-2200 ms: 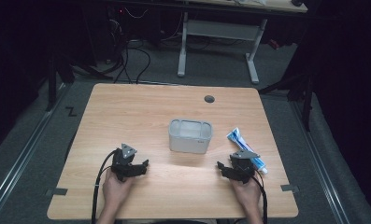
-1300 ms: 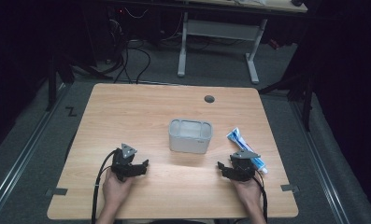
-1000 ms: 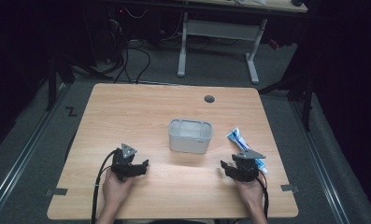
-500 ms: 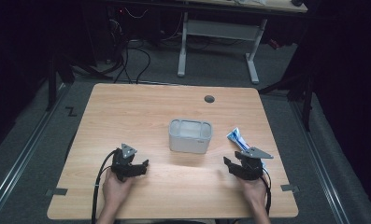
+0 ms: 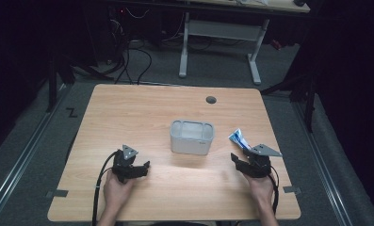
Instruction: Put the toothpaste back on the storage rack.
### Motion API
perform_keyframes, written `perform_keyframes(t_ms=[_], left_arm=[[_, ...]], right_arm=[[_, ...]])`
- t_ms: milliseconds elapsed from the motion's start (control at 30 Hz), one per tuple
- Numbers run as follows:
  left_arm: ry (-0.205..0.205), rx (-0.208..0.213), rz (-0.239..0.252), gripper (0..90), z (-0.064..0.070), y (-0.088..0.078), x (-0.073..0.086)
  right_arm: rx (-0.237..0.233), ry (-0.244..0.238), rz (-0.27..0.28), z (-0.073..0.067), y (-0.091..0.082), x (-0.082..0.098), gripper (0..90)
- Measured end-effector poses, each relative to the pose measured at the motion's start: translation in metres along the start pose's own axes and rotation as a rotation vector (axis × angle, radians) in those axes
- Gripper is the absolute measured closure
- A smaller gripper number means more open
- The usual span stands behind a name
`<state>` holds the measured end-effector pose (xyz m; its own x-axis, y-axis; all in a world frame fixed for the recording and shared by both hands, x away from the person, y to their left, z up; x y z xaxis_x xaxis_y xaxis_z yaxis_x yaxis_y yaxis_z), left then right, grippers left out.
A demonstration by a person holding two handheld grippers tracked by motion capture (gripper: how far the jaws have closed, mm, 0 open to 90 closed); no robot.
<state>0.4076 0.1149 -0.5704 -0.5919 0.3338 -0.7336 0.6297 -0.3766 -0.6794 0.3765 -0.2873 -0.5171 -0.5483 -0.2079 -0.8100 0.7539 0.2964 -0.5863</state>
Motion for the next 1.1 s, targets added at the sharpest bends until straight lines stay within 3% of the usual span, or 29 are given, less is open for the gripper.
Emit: perform_keyframes(t_ms=[900,1100], left_arm=[[-0.001,0.001,0.0,19.6,0.0,0.0,0.0],[0.0,0.002,0.0,19.6,0.0,0.0,0.0]], right_arm=[[0.059,0.042,-0.023,0.031,0.002,-0.009,43.2],[0.073,0.053,-0.057,0.042,0.009,-0.007,43.2]])
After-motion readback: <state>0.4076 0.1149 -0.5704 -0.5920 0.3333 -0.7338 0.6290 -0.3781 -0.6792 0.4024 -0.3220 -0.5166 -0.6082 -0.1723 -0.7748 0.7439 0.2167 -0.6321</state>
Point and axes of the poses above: each handheld gripper's, and its own axes: y roughly forward along the jaws, x roughly out of its underside, z roughly to its right, the point moved 5 cm from there along y, roughly forward along the jaws
